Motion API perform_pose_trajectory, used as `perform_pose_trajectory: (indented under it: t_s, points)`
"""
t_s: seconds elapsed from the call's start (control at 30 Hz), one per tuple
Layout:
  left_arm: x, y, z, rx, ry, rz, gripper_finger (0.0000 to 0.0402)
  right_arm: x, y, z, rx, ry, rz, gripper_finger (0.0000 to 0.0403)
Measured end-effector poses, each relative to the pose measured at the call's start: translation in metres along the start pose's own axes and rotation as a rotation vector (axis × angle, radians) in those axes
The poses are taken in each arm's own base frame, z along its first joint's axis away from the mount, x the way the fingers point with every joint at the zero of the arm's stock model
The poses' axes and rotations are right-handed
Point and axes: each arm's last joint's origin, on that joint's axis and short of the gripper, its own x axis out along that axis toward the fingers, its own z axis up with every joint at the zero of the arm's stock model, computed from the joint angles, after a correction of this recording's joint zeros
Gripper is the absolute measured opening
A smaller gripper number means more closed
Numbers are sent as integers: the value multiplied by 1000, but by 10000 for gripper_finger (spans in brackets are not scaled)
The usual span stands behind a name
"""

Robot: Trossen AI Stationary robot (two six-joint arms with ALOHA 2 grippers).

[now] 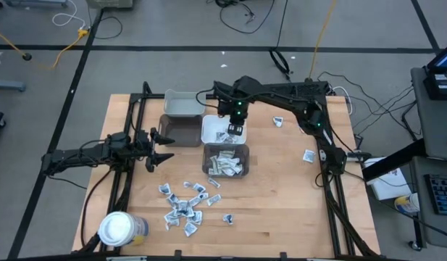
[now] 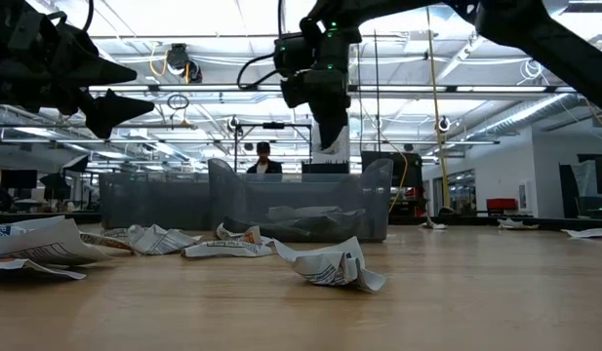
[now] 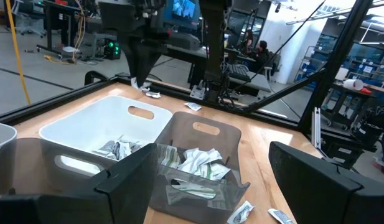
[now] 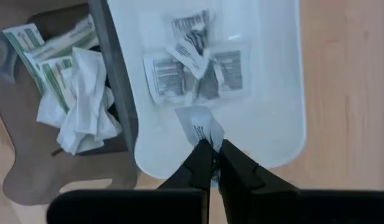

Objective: Pick & Place First Aid Supplies
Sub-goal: Put the gray towelette pack into the white bin

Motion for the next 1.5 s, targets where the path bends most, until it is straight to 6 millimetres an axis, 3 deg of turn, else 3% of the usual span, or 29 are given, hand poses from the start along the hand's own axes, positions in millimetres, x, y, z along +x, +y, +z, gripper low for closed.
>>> perform_pose_trajectory:
  t_s: [0.2,0.57,0.83,1.0,1.3,1.5]
  points:
    - [0,0,0,0,0,0,310,8,0,2,0,-4,-3,6]
    - [0,0,0,0,0,0,310,68,4,7,-29,-20,-9,6]
    - [0,0,0,0,1,0,310,88,3,4,-79,4,-121,25]
    - [0,0,0,0,0,0,310,87,3,5,-88,-9,-132,70]
    - [0,0,0,0,0,0,310,87,3,5,-70,-10,-131,205]
    - [0,0,0,0,0,0,310,85,4,6,-75,-19,-133,246]
